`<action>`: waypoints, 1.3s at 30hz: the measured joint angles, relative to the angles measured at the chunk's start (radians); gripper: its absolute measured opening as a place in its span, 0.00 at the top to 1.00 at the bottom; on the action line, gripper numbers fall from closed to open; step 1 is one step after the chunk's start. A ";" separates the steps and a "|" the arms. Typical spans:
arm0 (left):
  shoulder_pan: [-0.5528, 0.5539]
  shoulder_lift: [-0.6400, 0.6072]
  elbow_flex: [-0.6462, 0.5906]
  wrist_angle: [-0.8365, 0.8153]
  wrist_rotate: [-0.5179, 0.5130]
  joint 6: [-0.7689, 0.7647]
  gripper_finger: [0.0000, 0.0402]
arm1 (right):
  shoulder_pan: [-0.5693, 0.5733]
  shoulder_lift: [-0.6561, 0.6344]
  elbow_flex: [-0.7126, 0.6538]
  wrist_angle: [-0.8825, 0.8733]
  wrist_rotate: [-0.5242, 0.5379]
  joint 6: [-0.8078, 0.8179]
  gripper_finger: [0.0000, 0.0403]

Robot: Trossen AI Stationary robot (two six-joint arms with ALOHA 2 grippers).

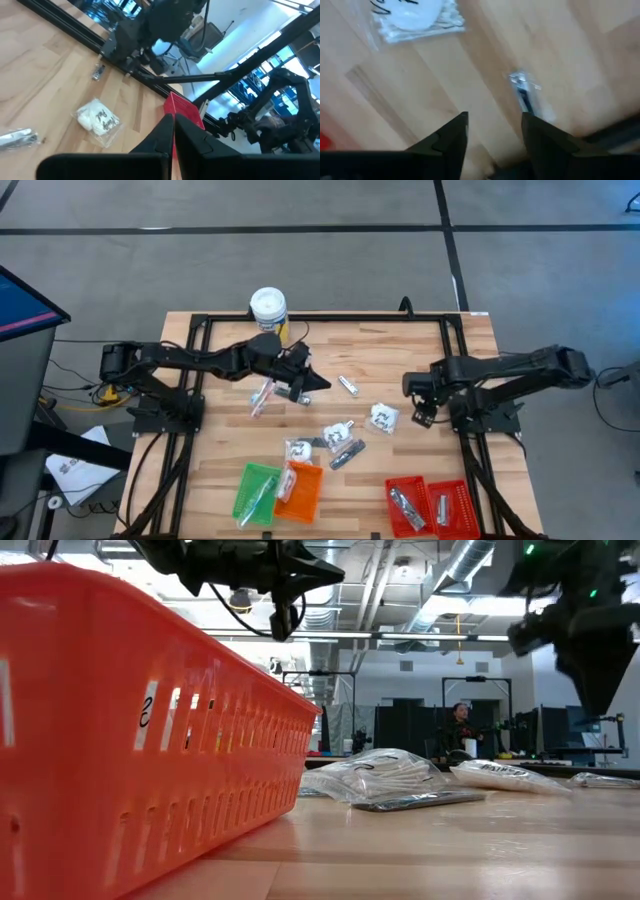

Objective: Pick & Place Travel size toiletries
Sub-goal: Put the silver nail cutter into the right red basket

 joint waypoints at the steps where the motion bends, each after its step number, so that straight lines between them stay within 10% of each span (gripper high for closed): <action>1: 0.004 0.000 0.000 0.000 0.000 0.000 0.98 | -0.027 0.000 -0.021 0.027 -0.022 -0.002 0.53; 26: 0.013 -0.001 0.000 -0.020 0.000 -0.002 0.98 | -0.315 0.307 -0.082 0.088 -0.053 0.358 0.44; 39: 0.010 -0.001 0.000 -0.021 0.022 -0.012 0.98 | -0.276 0.388 -0.091 0.208 -0.155 0.328 0.45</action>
